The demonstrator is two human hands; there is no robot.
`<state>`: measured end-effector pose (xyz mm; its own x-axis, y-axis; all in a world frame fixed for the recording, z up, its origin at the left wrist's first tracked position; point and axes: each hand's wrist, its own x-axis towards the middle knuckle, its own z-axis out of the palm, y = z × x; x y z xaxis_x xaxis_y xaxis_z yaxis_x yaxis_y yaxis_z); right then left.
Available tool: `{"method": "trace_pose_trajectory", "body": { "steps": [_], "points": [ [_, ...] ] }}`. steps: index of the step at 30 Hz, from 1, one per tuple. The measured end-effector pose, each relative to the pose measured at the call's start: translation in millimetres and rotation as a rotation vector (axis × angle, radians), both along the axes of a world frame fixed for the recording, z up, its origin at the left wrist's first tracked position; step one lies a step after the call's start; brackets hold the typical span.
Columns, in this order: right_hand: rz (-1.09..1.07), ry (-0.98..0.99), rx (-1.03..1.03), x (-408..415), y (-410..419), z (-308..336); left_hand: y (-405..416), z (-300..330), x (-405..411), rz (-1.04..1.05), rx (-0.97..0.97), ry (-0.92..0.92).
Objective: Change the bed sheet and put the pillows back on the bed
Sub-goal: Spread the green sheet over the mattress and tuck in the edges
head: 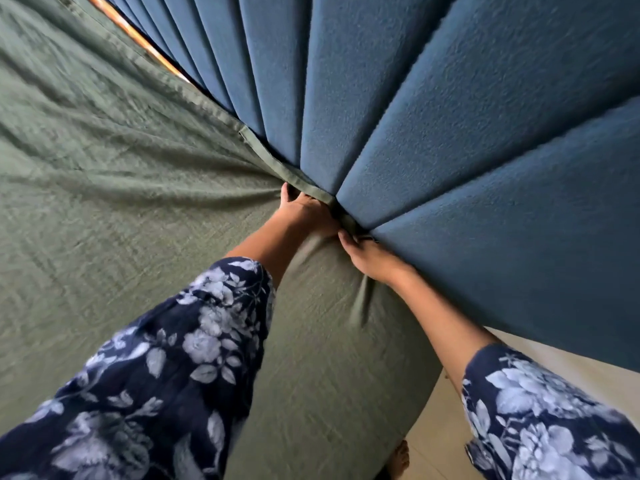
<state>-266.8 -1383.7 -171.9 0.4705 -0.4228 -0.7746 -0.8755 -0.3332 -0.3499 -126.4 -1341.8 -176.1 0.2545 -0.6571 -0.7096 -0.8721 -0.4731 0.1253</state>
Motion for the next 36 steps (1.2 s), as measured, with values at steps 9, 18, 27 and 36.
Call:
{"method": "trace_pose_trajectory", "body": {
  "steps": [9, 18, 27, 36],
  "points": [
    [0.285, -0.464, -0.592, -72, 40, 10, 18, -7, -5, 0.18, -0.217, 0.007],
    [0.292, -0.172, -0.514, -77, 40, 3, -1, -9, -43, 0.499, -0.253, -0.138],
    [0.074, -0.145, -0.238, -65, 9, -7, 3, -31, -49, 0.505, -0.374, -0.19],
    [-0.261, -0.486, -0.643, -200, 68, -2, 24, 22, -15, 0.114, -0.162, -0.082]
  ]
}}
